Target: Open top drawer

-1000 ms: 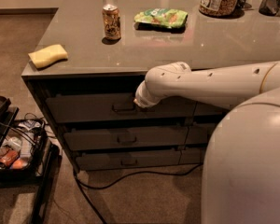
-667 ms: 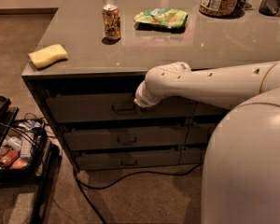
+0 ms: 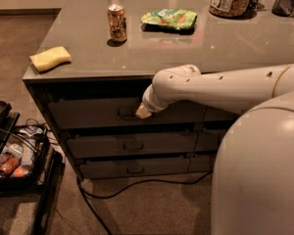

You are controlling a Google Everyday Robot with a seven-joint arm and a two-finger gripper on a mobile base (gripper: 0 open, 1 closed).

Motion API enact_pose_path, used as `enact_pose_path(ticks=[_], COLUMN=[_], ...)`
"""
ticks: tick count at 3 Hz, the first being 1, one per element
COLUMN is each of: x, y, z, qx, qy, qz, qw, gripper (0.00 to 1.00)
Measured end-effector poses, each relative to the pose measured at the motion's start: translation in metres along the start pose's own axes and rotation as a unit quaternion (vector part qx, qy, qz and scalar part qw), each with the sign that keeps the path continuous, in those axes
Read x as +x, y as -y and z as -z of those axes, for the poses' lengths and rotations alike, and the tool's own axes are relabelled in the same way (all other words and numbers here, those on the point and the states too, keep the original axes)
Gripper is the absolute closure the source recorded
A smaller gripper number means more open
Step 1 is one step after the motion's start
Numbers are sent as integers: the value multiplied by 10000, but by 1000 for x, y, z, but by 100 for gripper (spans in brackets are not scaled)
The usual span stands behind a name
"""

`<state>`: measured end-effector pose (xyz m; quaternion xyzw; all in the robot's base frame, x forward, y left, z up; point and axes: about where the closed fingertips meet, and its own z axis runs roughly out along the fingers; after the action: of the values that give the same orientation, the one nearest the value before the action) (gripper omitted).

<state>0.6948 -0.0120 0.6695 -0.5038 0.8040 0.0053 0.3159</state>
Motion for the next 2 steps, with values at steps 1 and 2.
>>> enact_pose_path(ticks=[1,2], x=[0,0], y=[0,3], z=[0,4], qx=[-1,-104], qy=[0,224], qz=[1,144], qw=[10000,9996], gripper=[0,0])
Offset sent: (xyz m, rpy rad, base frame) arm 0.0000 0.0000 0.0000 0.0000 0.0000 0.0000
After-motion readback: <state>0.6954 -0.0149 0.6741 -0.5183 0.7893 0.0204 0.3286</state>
